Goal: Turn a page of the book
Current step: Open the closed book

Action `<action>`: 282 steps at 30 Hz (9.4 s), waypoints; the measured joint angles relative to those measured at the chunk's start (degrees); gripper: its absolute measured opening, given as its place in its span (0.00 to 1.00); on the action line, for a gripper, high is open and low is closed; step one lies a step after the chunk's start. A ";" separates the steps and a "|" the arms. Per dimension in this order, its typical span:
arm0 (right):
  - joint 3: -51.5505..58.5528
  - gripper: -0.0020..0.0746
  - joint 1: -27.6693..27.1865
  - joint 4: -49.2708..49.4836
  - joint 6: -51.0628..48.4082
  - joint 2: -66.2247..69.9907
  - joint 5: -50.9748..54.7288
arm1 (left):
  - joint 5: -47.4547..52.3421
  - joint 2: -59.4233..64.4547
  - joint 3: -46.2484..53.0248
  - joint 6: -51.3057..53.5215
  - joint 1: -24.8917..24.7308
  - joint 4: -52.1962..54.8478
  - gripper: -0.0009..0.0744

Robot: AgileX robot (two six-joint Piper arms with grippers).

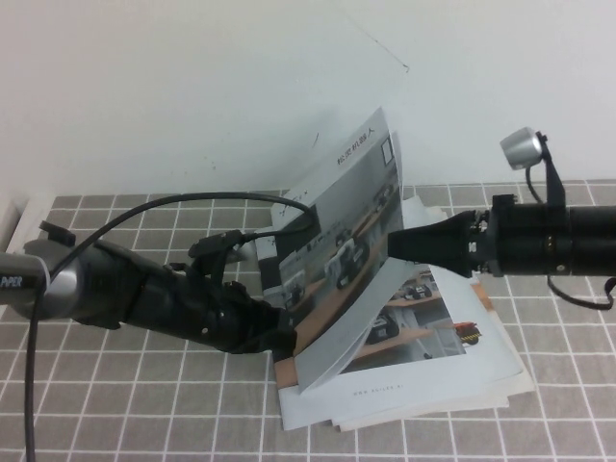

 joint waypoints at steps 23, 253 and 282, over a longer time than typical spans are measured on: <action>-18.01 0.53 -1.83 -55.12 46.22 0.89 -12.82 | 1.15 0.56 0.00 4.57 -0.45 -4.35 0.01; -34.66 0.02 8.87 -77.55 62.30 20.48 0.56 | -67.49 -29.25 21.09 43.83 -18.64 -26.28 0.01; -26.21 0.02 12.21 -74.22 60.44 5.85 -14.22 | -51.44 -24.57 21.09 47.39 -6.84 -26.28 0.01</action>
